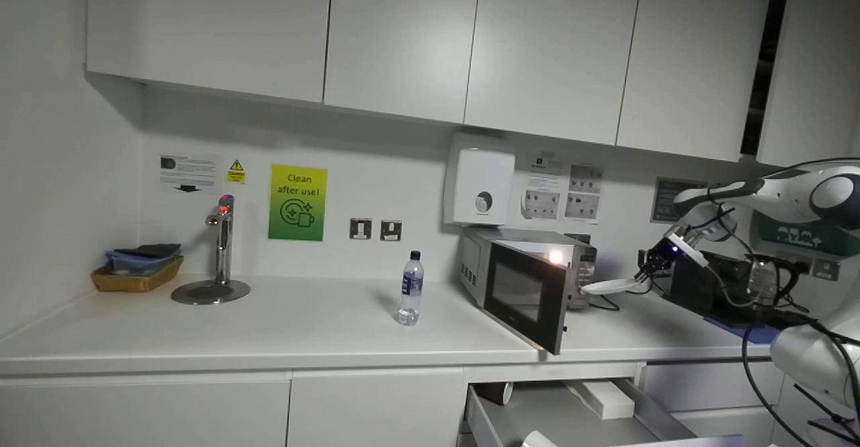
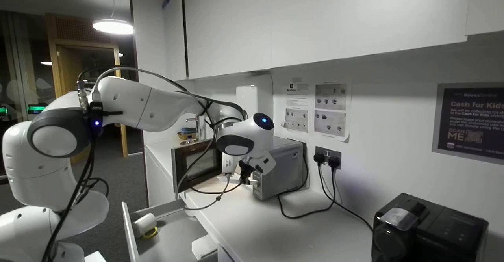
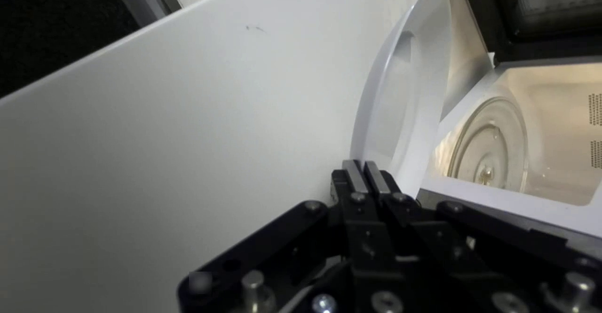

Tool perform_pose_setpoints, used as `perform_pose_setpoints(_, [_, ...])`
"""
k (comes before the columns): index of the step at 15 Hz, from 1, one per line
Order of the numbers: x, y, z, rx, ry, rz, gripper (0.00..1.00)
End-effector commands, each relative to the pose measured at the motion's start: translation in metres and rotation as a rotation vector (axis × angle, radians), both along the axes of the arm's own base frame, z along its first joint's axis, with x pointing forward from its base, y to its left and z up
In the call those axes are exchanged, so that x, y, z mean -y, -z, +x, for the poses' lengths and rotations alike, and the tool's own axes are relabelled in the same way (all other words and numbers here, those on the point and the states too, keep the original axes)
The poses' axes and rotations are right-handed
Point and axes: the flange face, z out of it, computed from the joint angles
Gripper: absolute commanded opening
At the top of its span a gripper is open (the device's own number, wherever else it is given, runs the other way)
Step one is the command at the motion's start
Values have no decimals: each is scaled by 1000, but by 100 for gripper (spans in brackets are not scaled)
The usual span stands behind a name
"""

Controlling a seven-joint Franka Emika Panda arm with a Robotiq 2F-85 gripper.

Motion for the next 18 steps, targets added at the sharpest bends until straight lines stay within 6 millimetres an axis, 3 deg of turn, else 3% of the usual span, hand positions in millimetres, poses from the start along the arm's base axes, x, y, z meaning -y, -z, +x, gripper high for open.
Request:
perform_pose_setpoints(1, [2, -8, 5, 13, 9, -10, 4])
perform_pose_setpoints(13, [4, -11, 9, 15, 17, -19, 1])
perform_pose_setpoints(18, [14, -2, -2, -18, 6, 14, 1])
